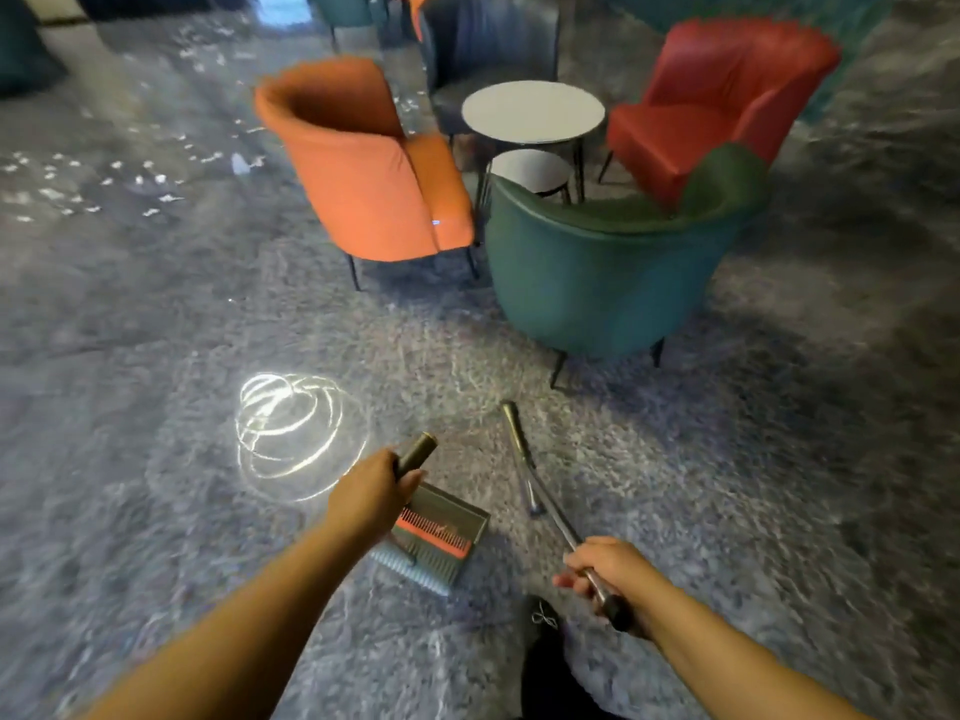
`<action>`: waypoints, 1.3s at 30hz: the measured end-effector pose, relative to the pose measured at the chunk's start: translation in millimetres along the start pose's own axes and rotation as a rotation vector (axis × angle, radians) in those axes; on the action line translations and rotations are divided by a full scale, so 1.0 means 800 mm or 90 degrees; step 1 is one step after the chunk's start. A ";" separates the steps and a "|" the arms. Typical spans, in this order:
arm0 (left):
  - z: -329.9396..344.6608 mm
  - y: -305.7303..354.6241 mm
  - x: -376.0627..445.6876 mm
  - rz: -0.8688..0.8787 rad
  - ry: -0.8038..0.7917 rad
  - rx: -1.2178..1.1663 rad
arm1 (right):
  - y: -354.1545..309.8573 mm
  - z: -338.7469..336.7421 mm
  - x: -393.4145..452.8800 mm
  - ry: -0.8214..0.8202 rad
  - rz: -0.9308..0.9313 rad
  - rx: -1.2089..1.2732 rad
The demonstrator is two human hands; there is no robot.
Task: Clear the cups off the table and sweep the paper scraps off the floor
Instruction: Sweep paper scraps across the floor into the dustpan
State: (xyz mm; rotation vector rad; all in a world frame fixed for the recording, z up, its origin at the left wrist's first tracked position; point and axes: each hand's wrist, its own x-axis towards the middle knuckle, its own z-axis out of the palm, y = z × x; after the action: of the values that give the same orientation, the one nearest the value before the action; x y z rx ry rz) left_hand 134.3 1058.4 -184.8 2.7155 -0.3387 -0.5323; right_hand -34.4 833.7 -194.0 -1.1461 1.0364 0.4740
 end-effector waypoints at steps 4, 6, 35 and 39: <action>-0.021 -0.035 0.026 -0.074 0.066 0.015 | -0.061 0.039 0.046 -0.038 -0.020 -0.090; -0.036 -0.048 0.043 -0.119 0.097 0.027 | -0.097 0.056 0.071 -0.067 -0.021 -0.123; -0.289 -0.264 0.398 -0.356 0.262 -0.116 | -0.488 0.453 0.313 -0.256 -0.142 -0.361; -0.328 -0.296 0.472 -0.378 0.279 -0.134 | -0.552 0.511 0.352 -0.266 -0.152 -0.374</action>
State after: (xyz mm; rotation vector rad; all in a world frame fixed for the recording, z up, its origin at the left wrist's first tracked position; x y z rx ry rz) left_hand 618.8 1238.6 -168.4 2.5990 0.6141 -0.0887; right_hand 613.0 982.5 -191.2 -1.5784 0.3901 0.8160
